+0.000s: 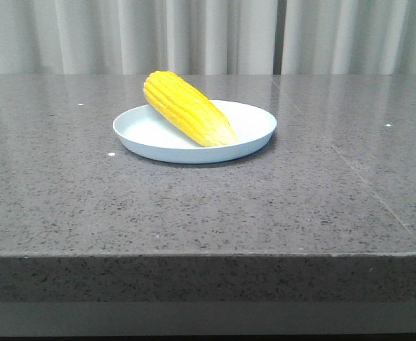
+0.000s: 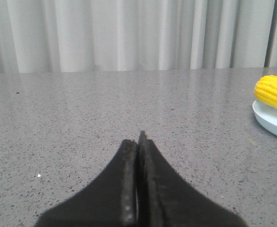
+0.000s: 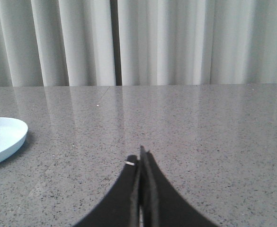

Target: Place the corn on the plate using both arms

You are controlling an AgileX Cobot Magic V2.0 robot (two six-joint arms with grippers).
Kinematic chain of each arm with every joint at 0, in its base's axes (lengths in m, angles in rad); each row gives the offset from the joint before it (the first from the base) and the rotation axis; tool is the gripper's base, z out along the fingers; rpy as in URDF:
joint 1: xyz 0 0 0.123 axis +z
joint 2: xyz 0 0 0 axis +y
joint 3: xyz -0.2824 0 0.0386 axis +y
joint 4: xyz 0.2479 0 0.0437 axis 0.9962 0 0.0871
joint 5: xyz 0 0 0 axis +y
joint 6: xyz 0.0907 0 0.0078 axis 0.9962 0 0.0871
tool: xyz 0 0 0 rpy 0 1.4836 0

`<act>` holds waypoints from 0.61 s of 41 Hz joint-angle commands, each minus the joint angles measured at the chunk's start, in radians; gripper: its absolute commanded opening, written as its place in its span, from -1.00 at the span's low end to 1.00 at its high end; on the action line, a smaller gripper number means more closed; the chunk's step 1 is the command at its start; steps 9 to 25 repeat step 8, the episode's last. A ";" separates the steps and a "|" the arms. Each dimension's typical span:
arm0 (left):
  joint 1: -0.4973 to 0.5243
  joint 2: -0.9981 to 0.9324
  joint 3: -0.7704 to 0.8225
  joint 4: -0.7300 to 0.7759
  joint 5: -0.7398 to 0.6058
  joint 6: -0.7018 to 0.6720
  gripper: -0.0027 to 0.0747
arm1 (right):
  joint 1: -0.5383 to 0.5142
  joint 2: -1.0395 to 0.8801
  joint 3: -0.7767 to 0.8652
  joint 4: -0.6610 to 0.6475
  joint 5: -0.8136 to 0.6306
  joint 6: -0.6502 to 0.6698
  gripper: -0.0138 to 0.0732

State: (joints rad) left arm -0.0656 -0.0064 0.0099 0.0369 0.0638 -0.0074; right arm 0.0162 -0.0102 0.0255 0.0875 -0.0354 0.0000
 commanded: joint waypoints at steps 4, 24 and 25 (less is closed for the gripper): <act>0.001 -0.014 0.021 -0.005 -0.082 -0.011 -0.98 | 0.003 -0.018 -0.021 -0.014 -0.087 -0.007 -0.84; 0.001 -0.014 0.021 -0.005 -0.082 -0.011 -0.98 | 0.003 -0.018 -0.021 -0.014 -0.087 -0.007 -0.84; 0.001 -0.014 0.021 -0.005 -0.082 -0.011 -0.98 | 0.003 -0.018 -0.021 -0.014 -0.087 -0.007 -0.84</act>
